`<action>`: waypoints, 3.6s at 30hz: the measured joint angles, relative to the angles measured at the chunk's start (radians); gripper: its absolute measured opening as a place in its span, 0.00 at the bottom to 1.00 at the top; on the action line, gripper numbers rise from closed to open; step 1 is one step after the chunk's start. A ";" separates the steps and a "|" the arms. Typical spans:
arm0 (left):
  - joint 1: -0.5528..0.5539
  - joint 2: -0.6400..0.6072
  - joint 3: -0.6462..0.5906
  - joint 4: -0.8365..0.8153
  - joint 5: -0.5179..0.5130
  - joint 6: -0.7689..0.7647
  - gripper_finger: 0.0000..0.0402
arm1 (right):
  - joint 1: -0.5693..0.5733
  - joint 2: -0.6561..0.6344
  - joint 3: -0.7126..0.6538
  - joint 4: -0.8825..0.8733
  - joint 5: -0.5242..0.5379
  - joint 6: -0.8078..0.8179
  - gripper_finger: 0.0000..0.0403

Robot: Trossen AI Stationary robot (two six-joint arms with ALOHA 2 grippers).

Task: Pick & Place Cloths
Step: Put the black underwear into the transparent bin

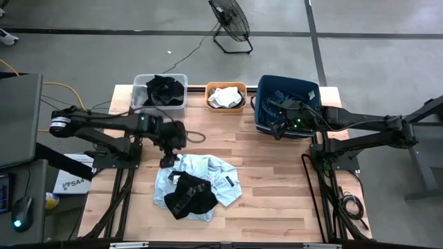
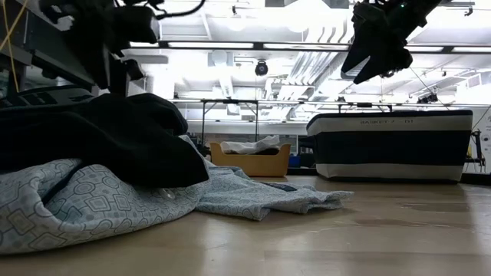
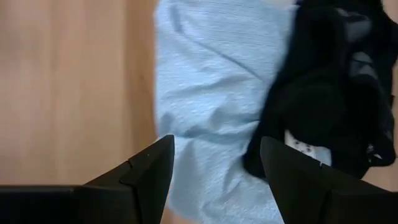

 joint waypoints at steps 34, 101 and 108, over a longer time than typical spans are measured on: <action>-0.360 0.133 -0.033 0.262 -0.006 0.257 0.58 | 0.000 0.000 0.000 0.000 0.000 0.007 0.72; -0.434 0.351 0.690 -0.521 -0.961 -0.270 0.02 | 0.260 0.074 -0.001 0.002 -0.011 0.037 0.72; -0.399 0.284 0.781 -0.656 -1.347 -0.500 0.02 | 0.280 0.074 -0.001 0.023 0.003 0.038 0.72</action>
